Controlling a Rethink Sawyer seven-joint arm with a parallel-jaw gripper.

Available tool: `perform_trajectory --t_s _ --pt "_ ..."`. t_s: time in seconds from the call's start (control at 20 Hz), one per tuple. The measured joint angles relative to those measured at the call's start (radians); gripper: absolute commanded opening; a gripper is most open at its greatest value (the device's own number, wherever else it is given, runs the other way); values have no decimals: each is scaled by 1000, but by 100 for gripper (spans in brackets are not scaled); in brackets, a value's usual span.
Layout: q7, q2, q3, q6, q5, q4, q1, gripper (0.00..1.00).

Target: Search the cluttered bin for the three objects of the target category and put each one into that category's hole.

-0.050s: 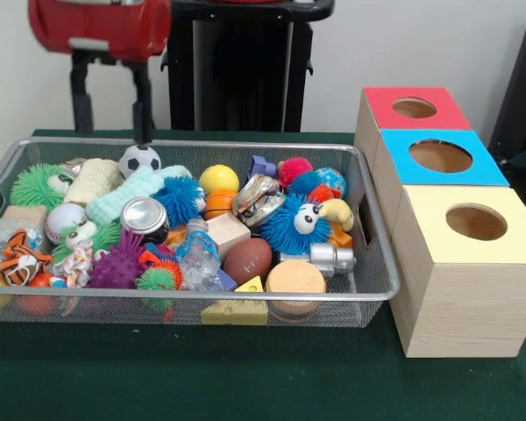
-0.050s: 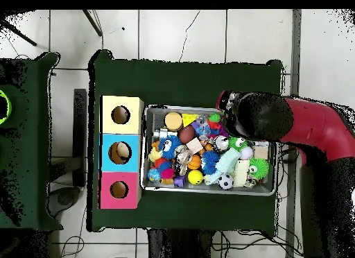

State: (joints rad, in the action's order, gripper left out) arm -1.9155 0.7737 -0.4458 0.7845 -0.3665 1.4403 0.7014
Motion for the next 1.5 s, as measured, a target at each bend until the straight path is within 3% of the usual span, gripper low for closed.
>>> perform_trajectory --t_s 0.6,1.15,1.5 --pt "4 -95 -14 0 -38 -63 3 100" --pt "4 -109 -21 18 -43 -69 -3 100" --pt "5 -127 -27 59 -46 -115 0 100"
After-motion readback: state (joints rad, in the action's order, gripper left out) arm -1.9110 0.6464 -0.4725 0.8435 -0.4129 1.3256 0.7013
